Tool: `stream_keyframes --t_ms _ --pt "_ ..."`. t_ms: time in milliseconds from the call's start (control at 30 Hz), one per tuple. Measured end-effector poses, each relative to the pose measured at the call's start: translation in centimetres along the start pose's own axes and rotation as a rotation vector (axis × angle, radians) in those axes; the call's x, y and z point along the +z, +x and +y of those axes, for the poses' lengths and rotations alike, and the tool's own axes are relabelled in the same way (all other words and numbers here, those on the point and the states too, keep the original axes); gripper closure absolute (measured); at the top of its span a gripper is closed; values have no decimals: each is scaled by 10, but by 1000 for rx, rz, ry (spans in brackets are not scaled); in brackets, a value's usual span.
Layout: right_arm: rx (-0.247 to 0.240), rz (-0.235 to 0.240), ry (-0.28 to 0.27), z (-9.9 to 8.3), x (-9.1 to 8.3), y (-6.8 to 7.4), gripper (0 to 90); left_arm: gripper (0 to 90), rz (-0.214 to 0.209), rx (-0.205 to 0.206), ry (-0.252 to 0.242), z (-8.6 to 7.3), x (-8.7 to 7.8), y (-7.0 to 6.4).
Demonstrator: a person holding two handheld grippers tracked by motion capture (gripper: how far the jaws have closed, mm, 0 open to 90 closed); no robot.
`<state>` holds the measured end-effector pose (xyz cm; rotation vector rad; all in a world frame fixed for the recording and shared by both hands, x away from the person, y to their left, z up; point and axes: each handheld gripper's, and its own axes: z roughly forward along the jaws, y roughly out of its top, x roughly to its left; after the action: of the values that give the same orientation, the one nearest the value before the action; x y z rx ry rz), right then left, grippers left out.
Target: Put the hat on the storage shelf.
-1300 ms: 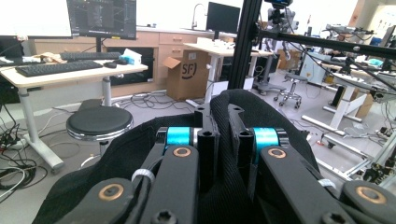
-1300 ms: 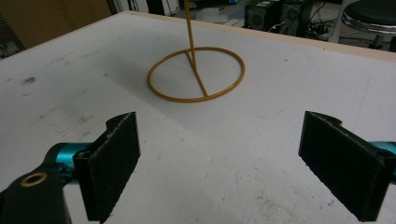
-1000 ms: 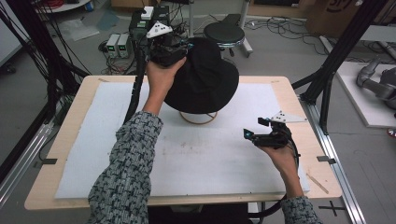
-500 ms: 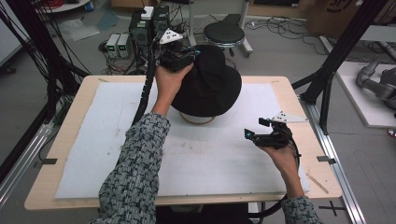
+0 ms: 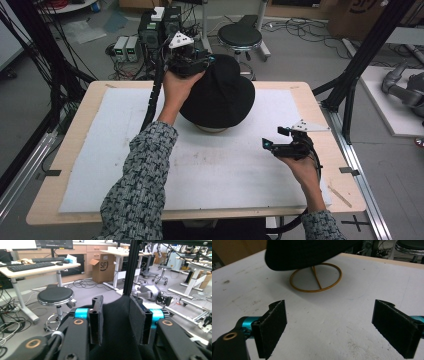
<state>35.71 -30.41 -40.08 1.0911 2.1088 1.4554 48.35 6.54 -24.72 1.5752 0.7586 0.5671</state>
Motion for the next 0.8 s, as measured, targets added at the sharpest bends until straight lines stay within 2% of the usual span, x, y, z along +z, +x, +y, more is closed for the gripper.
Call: stream_keyframes --t_ms 67,267,367,500,567,700,800 --pt "0 -2 1 0 0 0 124 622 1 -7 -1 1 -4 3" --pt "8 -3 1 0 -1 0 124 593 5 9 7 0 -19 12" --pt "3 -5 1 -1 0 0 124 583 21 33 36 -1 -28 18" --pt "5 -6 3 -1 0 -1 124 575 31 31 35 -1 -38 25" --pt "12 -7 3 -1 0 -1 124 573 44 33 42 -1 -49 31" --pt "10 -6 3 -1 0 -1 124 559 56 37 51 -3 -58 35" --pt "5 -6 2 -1 1 -1 124 545 63 47 66 -6 -73 41"
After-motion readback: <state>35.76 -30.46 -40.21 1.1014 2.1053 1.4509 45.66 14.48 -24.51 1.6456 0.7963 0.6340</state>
